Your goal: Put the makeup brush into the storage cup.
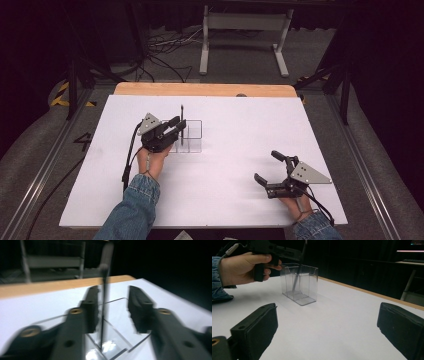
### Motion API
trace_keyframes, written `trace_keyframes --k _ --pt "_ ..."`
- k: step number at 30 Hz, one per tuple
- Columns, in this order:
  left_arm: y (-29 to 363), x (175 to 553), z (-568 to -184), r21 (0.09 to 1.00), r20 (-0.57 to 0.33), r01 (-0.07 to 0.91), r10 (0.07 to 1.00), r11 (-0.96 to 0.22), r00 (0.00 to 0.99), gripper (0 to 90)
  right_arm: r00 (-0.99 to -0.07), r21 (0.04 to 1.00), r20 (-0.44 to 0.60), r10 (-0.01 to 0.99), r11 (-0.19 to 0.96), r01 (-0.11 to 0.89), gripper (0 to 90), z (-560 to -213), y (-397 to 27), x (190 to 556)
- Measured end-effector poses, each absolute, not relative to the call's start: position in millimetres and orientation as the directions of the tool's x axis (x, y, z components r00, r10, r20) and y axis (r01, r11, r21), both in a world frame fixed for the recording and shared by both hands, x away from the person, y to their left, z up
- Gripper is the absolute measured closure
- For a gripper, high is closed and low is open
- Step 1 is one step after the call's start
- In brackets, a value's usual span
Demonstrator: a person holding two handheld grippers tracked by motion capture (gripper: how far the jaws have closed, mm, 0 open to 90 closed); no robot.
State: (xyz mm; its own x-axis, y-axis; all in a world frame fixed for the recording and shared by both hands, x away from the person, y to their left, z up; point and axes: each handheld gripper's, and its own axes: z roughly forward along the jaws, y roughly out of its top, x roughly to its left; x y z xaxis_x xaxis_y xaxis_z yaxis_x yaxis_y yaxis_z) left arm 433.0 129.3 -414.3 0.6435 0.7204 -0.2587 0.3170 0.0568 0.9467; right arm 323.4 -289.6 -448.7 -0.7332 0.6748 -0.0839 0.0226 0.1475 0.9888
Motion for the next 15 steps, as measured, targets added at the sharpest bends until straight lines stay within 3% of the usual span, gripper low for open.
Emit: trace_keyframes --k 6,15 --pt "130 430 -412 0.946 -0.256 0.322 0.700 0.040 0.666 41.4 -0.734 0.989 -0.083 0.674 0.146 0.022 3.5 -449 -290 323" --pt "136 418 -400 0.953 -0.227 0.304 0.669 0.002 0.708 25.2 -0.735 0.989 -0.081 0.673 0.144 0.023 1.4 -448 -290 325"
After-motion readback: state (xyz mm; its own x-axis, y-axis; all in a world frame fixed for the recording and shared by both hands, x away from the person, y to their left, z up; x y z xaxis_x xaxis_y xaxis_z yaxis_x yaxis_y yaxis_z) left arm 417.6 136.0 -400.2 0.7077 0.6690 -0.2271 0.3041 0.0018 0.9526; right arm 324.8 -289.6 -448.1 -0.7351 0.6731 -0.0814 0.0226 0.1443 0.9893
